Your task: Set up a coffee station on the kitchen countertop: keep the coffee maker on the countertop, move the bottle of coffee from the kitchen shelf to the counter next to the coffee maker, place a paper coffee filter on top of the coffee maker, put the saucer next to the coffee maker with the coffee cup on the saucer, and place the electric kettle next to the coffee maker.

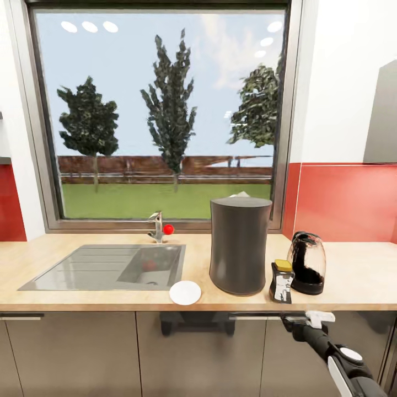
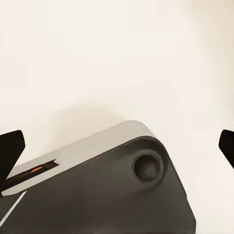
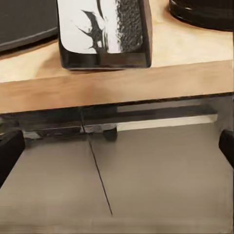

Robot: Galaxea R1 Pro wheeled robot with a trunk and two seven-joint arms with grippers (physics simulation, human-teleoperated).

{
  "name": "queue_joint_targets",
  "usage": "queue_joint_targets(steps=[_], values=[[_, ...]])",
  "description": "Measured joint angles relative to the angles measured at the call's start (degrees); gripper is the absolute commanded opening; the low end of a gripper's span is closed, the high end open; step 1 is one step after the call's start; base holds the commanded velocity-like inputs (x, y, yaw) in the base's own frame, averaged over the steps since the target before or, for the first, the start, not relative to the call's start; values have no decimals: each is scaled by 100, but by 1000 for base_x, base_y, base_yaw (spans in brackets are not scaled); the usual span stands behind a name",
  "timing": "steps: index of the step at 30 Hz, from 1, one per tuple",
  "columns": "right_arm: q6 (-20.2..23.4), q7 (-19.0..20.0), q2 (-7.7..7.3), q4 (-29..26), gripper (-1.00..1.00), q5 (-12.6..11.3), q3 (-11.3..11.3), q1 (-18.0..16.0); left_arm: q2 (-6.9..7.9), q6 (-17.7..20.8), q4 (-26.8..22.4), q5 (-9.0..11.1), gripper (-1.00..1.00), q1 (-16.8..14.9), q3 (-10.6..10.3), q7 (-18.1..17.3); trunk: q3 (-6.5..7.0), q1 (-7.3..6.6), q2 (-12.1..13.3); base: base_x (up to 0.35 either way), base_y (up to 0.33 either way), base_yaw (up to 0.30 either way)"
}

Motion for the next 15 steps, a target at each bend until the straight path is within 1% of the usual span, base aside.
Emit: queue_joint_targets(steps=[1,2,3,4,5,6,7,8,9,10,11,12,13,14,15], values=[[385,60,-16,-10,100,166,-3,2,-1,0,-1,-85,100,1,3,0,0,0,0,0,0,0],[850,109,-21,-18,100,256,-8,3,-1,-3,-1,-148,100,1,3,0,0,0,0,0,0,0],[1125,146,-26,-23,100,280,-10,3,-1,-4,-1,-175,100,2,3,0,0,0,0,0,0,0],[1731,305,-29,-27,100,320,-13,3,-2,-6,-1,-211,100,3,2,0,0,0,0,0,0,0],[2458,651,-37,3,100,371,-15,4,-2,-7,-1,-243,100,3,1,0,0,0,0,0,0,0],[2910,996,-44,47,100,419,-16,4,-2,-8,-1,-260,100,3,1,1,0,0,0,0,0,0],[3470,1305,-37,475,100,661,-7,7,1,-18,-2,-273,100,5,-3,1,-1,0,0,0,0,0],[3560,1341,-33,680,100,696,-5,5,2,-21,-1,-274,100,5,-4,1,0,0,0,0,0,0],[3689,1379,-23,1125,100,789,0,7,4,-28,-2,-276,100,6,-5,1,-1,0,0,0,0,0],[3715,1383,-20,1323,100,795,0,5,5,-30,-1,-277,100,6,-6,1,0,0,0,0,0,0],[3721,1372,-10,1676,100,833,1,6,6,-31,-2,-280,100,7,-6,1,-1,0,0,0,0,0],[3634,1337,6,2092,100,876,8,6,6,-36,-2,-283,100,7,-6,1,-1,0,0,0,0,0],[3344,1230,27,2599,100,952,13,7,6,-39,-2,-285,100,5,-7,1,-1,0,0,0,0,0],[3113,1137,37,2907,100,999,13,5,6,-40,-2,-285,100,6,-7,1,-1,0,0,0,0,0],[2563,896,60,3439,100,1132,15,7,9,-41,-2,-286,100,6,-5,2,-1,0,0,0,0,0]])
